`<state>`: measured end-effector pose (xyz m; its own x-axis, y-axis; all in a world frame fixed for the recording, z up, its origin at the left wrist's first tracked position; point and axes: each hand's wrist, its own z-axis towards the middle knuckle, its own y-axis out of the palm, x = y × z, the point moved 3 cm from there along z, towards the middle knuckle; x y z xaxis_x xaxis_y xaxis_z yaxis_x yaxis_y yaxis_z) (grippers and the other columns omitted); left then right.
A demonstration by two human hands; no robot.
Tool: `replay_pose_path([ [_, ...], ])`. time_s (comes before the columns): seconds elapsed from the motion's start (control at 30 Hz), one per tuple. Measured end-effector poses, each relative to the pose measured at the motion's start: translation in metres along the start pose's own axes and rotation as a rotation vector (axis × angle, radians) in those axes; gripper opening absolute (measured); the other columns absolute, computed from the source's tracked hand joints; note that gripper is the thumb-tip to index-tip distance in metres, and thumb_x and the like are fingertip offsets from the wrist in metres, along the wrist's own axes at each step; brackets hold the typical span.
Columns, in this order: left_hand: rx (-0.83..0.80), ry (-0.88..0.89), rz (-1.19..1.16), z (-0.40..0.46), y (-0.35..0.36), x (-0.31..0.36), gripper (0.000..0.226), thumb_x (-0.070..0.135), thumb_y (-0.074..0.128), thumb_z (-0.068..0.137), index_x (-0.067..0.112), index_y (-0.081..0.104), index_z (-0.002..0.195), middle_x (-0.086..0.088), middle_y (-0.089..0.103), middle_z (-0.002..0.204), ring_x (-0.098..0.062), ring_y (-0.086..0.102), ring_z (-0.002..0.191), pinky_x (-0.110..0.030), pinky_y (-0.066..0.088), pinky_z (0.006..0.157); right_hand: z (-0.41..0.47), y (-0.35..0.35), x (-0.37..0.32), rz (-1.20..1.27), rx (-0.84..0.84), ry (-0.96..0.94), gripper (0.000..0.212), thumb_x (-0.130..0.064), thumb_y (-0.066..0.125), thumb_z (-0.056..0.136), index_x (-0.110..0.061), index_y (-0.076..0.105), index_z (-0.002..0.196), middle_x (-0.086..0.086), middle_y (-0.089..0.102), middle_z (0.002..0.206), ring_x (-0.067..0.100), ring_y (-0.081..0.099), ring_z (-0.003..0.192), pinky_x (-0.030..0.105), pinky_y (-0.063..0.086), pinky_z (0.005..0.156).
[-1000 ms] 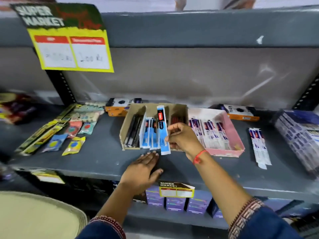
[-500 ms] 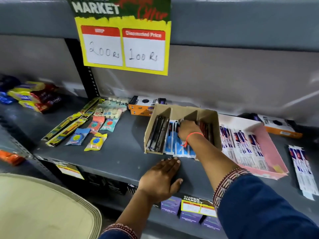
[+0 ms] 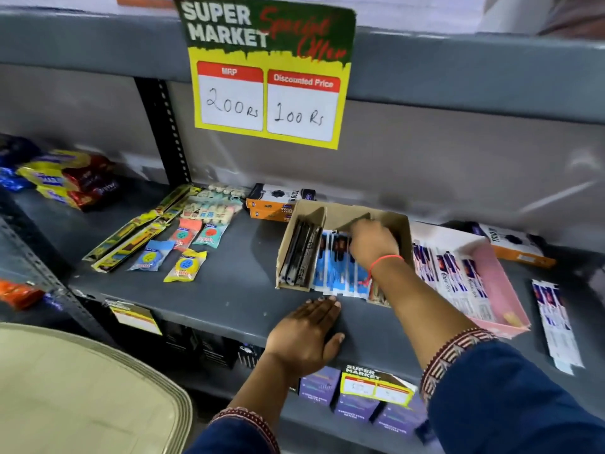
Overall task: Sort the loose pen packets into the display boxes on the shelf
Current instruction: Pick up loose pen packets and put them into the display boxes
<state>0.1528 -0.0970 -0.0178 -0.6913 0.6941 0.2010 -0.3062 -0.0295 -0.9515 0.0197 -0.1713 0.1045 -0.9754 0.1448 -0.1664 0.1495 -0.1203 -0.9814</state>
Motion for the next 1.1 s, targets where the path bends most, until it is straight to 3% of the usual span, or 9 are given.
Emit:
replay_pose_path([
  [0.17, -0.099, 0.008, 0.066, 0.007, 0.002, 0.011, 0.058, 0.044, 0.025, 0.097, 0.01, 0.016, 0.143, -0.009, 0.019, 0.153, -0.02, 0.016, 0.139, -0.027, 0.005, 0.112, -0.023, -0.039, 0.071, 0.114, 0.238, 0.14, 0.029, -0.007, 0.046, 0.085, -0.007, 0.062, 0.109, 0.026, 0.068, 0.107, 0.042, 0.064, 0.1, 0.042, 0.052, 0.081],
  [0.27, -0.099, 0.062, 0.052, 0.018, 0.007, 0.039, 0.056, 0.041, 0.028, 0.098, 0.009, 0.02, 0.142, -0.011, 0.022, 0.152, -0.021, 0.019, 0.139, -0.026, 0.007, 0.111, -0.047, -0.04, 0.13, 0.159, 0.319, 0.299, 0.041, -0.001, 0.046, 0.082, -0.011, 0.055, 0.122, 0.027, 0.065, 0.109, 0.043, 0.063, 0.102, 0.043, 0.052, 0.081],
  [0.37, -0.115, 0.136, 0.023, 0.031, 0.016, 0.077, 0.057, 0.04, 0.029, 0.098, 0.007, 0.02, 0.142, -0.013, 0.02, 0.152, -0.022, 0.017, 0.139, -0.026, 0.003, 0.112, -0.08, -0.033, 0.183, 0.146, 0.389, 0.426, 0.041, -0.004, 0.048, 0.085, -0.003, 0.05, 0.126, 0.032, 0.058, 0.116, 0.048, 0.057, 0.105, 0.048, 0.049, 0.083],
  [0.6, -0.244, 0.266, -0.018, 0.063, 0.033, 0.135, 0.062, 0.049, 0.026, 0.096, 0.011, 0.012, 0.144, -0.009, 0.009, 0.155, -0.019, 0.007, 0.14, -0.027, 0.0, 0.111, -0.122, -0.01, 0.273, 0.284, 0.2, 0.858, 0.04, -0.007, 0.045, 0.088, 0.007, 0.045, 0.126, 0.029, 0.046, 0.134, 0.045, 0.041, 0.126, 0.046, 0.038, 0.102],
  [0.83, -0.272, 0.32, -0.016, 0.081, 0.05, 0.167, 0.07, 0.055, 0.022, 0.094, 0.012, -0.001, 0.144, -0.007, -0.001, 0.155, -0.018, -0.006, 0.14, -0.024, -0.014, 0.106, -0.135, 0.004, 0.303, 0.339, 0.02, 0.93, 0.043, -0.022, 0.052, 0.088, -0.002, 0.056, 0.126, 0.025, 0.05, 0.135, 0.04, 0.047, 0.125, 0.044, 0.042, 0.102],
  [1.1, -0.226, 0.327, -0.007, 0.08, 0.05, 0.167, 0.07, 0.057, 0.021, 0.093, 0.014, -0.001, 0.144, -0.005, -0.001, 0.156, -0.015, -0.006, 0.14, -0.017, -0.024, 0.099, -0.121, 0.011, 0.311, 0.61, 0.1, 0.988, 0.037, -0.008, 0.063, 0.079, 0.01, 0.061, 0.112, 0.031, 0.061, 0.121, 0.041, 0.06, 0.111, 0.038, 0.049, 0.089],
])
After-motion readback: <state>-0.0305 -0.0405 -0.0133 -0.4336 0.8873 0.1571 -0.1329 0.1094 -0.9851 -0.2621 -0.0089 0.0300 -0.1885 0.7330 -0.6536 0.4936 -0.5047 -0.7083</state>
